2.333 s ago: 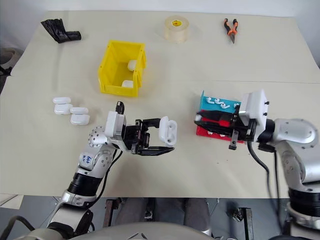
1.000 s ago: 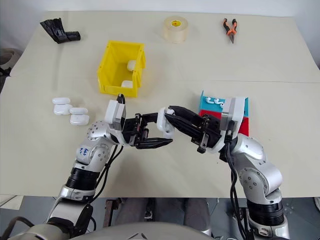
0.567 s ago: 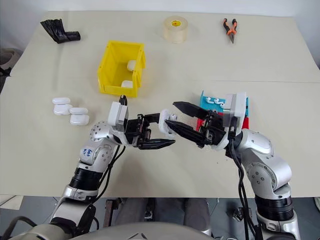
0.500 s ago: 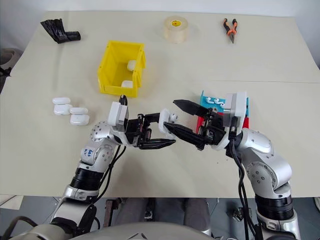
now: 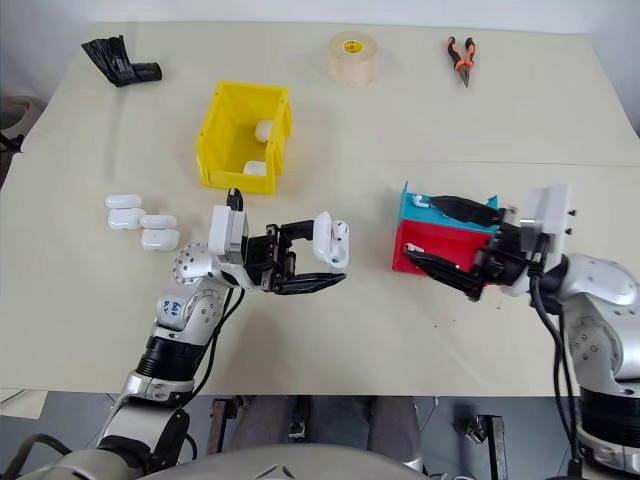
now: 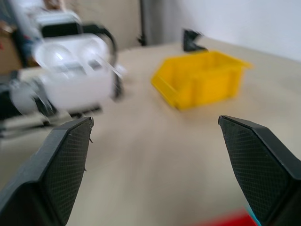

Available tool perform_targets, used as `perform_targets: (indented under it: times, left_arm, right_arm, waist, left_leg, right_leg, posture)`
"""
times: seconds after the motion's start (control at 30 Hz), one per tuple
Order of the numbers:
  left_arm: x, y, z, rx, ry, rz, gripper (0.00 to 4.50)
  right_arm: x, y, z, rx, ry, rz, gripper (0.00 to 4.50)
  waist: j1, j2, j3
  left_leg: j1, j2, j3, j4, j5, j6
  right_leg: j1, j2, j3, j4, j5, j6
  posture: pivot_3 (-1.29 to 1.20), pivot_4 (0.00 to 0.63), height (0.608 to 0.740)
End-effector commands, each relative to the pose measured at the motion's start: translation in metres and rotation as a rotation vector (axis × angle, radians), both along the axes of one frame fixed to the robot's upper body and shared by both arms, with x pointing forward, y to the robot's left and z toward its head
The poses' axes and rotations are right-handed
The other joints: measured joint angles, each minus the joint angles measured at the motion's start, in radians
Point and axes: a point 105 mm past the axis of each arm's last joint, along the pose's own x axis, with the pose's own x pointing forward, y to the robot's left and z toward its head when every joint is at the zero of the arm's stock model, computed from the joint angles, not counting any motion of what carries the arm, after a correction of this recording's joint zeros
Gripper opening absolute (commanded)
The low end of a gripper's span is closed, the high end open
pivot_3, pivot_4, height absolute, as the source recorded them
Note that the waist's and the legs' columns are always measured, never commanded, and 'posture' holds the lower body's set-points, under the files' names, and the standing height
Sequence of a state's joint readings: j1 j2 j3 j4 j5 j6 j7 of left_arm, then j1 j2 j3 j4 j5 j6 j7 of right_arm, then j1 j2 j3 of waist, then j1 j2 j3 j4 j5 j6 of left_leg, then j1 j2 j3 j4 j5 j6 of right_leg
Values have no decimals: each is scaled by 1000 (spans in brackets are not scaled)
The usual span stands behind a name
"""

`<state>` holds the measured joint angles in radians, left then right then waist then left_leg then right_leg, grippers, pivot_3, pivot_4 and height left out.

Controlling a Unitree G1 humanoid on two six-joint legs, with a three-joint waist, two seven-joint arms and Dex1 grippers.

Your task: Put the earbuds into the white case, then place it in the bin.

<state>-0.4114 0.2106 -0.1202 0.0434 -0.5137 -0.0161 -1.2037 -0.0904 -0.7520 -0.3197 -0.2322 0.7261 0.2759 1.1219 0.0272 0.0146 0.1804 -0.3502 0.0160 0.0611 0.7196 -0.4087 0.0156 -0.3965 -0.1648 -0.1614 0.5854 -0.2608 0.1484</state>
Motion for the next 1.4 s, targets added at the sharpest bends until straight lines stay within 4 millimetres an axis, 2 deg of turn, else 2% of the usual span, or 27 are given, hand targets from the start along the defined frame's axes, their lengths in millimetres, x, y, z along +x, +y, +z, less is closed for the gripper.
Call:
perform_targets:
  times: [0.03,0.07,0.13,0.17,0.3,0.4,0.47,0.57,0.67,0.83,1.03,1.27,1.4]
  left_arm:
    - [-4,0,0,0,-51,2,2932]
    - [-4,-1,0,3,-57,2,2932]
    - [-4,-2,1,-2,-76,8,2932]
    - [-4,-2,2,-6,-80,11,2932]
    - [-3,-3,4,-15,-93,29,2932]
    - [-3,-4,4,-21,-100,45,2932]
    - [-4,-5,5,-25,-103,51,2932]
    - [-5,-6,5,-28,-108,56,2932]
    - [-4,-7,5,-34,-108,68,2932]
    - [-3,-7,5,-41,-111,85,2932]
    - [-1,-5,6,-46,-124,112,2932]
    - [-2,-4,6,-47,-125,128,2932]
    - [-2,-4,6,-49,-125,132,2932]
  right_arm:
    - [2,-44,-9,-143,-50,-107,4458]
    - [4,-52,-11,-167,-54,-129,4458]
    - [12,-85,-16,-228,-31,-229,4458]
    - [13,-95,-20,-241,21,-253,4458]
    - [23,-104,-23,-289,66,-258,4458]
    - [34,-98,-16,-335,67,-229,4458]
    - [48,-93,-5,-362,44,-233,4458]
    - [73,-91,1,-469,132,-274,4458]
    - [89,-83,9,-530,140,-253,4458]
    - [115,-77,6,-651,212,-263,4458]
    - [131,-67,-9,-872,235,-202,4458]
    - [140,-41,-10,-867,201,-109,4458]
    - [141,-34,-17,-902,193,-74,4458]
  waist:
    - [0,0,0]
    - [-1,0,0]
    - [-3,0,0]
    - [-4,0,0]
    - [-5,0,0]
    - [-10,1,0]
    - [-10,2,0]
    - [-13,2,0]
    - [-8,2,0]
    - [-5,2,0]
    - [-17,3,0]
    - [-35,3,0]
    - [-34,3,0]
  left_leg:
    - [0,0,0,0,0,0]
    - [0,0,0,0,0,0]
    - [1,0,1,0,0,0]
    - [1,0,1,0,0,0]
    - [1,1,2,0,0,0]
    - [2,1,3,-1,0,0]
    - [2,1,3,-1,0,0]
    - [2,1,3,0,0,0]
    - [1,1,2,0,0,0]
    - [-1,1,1,0,0,0]
    - [-1,1,1,-1,0,0]
    - [-1,1,1,-1,0,0]
    - [-1,1,1,-1,0,0]
  right_leg:
    - [0,0,0,0,0,0]
    - [0,0,0,0,0,0]
    - [0,0,0,0,0,0]
    - [0,0,1,0,0,0]
    - [0,0,1,0,0,0]
    - [0,0,2,0,0,0]
    - [0,0,2,1,0,0]
    - [0,0,2,1,0,0]
    - [0,0,1,0,0,0]
    - [-1,0,0,-1,0,0]
    - [-2,0,0,-1,0,0]
    - [-2,0,0,-1,0,0]
    - [-2,0,0,0,0,0]
  posture:
    - [0,150,740]
    - [0,150,740]
    - [0,150,740]
    - [0,150,740]
    - [0,150,740]
    - [0,150,740]
    - [0,150,740]
    - [0,150,740]
    - [0,150,740]
    - [0,150,740]
    - [0,150,740]
    - [0,150,740]
    - [0,150,740]
